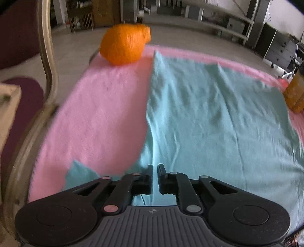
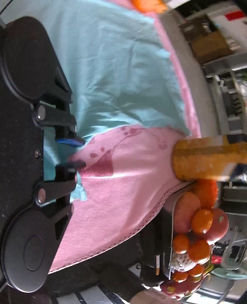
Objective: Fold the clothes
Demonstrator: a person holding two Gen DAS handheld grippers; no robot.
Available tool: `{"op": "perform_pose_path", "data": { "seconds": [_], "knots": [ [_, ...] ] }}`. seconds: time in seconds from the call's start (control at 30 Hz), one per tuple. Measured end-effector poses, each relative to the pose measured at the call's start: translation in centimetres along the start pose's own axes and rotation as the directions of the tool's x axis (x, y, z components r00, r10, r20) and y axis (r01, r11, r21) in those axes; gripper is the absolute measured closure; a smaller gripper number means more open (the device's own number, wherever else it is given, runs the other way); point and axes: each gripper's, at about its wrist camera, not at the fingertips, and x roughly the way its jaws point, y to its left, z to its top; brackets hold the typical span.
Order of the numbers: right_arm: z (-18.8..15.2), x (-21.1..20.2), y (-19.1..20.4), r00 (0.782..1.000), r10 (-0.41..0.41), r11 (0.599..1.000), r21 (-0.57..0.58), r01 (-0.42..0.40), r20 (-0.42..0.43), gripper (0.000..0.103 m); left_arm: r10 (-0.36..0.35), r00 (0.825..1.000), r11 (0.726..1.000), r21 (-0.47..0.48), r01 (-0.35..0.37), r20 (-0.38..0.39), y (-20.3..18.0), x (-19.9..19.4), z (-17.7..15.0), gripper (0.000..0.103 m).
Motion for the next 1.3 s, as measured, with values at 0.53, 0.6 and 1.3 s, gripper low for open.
{"op": "perform_pose_path", "data": {
  "seconds": [0.53,0.6,1.3],
  "knots": [
    [13.0,4.7,2.9,0.973,0.127,0.986,0.081,-0.144,0.192,0.082,0.083,0.990,0.989,0.110,-0.096,0.117,-2.5,8.5,13.3,0.050],
    [13.8,6.9,3.2,0.979,0.119,0.987,0.090,-0.136,0.167,0.078,0.082,0.991,0.988,0.119,-0.094,0.102,-2.8,10.2,14.0,0.050],
    [12.9,14.4,8.2,0.945,-0.198,0.955,-0.168,0.246,0.262,0.099,0.238,0.936,0.940,0.181,-0.289,0.259,-4.3,12.2,12.6,0.081]
  ]
}}
